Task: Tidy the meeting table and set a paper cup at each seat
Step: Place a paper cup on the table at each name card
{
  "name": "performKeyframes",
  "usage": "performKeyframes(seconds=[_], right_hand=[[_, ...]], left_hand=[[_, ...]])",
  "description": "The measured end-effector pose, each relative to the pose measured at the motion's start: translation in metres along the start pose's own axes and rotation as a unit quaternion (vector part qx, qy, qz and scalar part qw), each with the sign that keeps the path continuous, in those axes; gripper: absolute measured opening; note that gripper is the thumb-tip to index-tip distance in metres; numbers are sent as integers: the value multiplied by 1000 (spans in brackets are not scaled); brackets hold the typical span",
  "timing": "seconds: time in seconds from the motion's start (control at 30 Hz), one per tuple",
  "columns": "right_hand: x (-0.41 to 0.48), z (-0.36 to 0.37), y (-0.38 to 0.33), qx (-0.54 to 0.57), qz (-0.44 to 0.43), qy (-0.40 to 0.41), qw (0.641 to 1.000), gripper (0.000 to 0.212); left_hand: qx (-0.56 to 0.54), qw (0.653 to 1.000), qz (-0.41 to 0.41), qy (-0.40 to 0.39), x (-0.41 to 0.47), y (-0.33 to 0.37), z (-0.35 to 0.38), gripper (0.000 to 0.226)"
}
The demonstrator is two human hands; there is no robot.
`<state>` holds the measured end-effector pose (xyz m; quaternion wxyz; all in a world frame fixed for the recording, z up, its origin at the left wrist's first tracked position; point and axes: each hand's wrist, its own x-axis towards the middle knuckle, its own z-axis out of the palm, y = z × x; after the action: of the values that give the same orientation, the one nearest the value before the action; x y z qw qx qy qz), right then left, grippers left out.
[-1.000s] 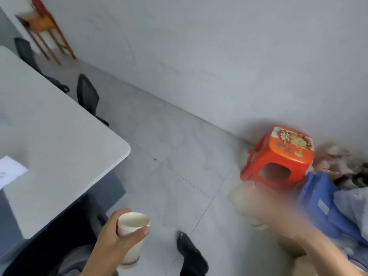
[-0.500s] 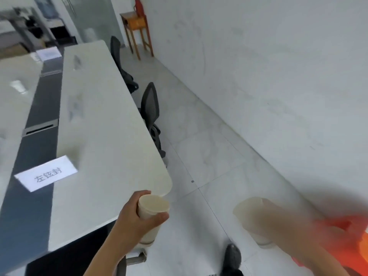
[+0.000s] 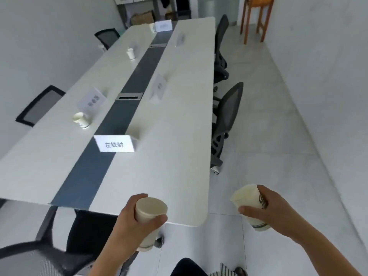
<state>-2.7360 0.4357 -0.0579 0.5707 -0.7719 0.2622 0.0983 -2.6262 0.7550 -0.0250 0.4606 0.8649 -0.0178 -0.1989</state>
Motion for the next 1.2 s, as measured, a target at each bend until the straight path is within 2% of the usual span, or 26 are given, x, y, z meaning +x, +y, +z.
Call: performKeyframes(seconds=[0.2,0.37,0.5,0.63,0.83,1.0,1.2], right_hand=[[92,28,-43,-36,-34,-77,996,47],[156,82,-74,-28,-42,-117,992,48],[220,123,-110,-23,-40,-102,994,52],[307,175,-145,-43,-62,-51,996,57],[409,252,-175,-69,-60,-27,995,69],[450,291,-187,-87,-98,-6,991,70],[463,303,-156,-171,-64,16,983,69]], left_hand=[[-51,992,-90,72,17,-22,-23,85],[-77,985,-110,110,69,-37,-52,60],[-94,984,-102,112,129,-36,-85,61],[-106,983,-101,114,186,-37,-121,65],[-92,984,-133,80,237,-62,-151,66],[-101,976,-176,80,254,-90,-161,66],[-108,972,-197,65,273,-102,-162,73]])
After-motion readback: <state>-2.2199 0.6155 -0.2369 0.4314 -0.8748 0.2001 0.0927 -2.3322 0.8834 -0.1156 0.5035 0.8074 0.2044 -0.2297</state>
